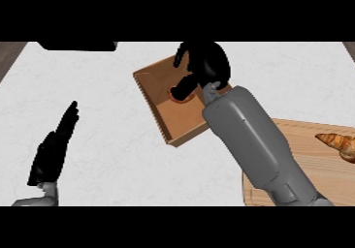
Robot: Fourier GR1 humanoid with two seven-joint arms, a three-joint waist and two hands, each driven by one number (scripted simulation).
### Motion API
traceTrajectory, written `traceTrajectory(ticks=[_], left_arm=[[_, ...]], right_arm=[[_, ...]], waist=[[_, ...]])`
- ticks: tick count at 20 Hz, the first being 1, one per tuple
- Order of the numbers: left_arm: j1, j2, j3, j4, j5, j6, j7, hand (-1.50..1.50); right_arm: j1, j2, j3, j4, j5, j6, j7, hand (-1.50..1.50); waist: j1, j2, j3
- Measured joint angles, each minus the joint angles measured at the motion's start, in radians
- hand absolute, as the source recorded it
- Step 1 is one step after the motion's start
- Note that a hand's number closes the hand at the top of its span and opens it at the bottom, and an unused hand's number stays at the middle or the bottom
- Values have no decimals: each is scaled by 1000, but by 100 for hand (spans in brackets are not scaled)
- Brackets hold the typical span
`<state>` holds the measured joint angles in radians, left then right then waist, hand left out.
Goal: Pick the sweet potato from the cutting board and place it in the cardboard box
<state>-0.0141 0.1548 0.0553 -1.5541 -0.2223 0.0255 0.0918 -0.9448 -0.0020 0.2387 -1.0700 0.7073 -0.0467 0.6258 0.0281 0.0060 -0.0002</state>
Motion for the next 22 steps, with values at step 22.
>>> traceTrajectory(ticks=[22], left_arm=[[27,2,21,-5,0,-3,-14,0]], right_arm=[[44,-55,-251,38,-398,-481,-339,-150]], waist=[[-27,-7,1]])
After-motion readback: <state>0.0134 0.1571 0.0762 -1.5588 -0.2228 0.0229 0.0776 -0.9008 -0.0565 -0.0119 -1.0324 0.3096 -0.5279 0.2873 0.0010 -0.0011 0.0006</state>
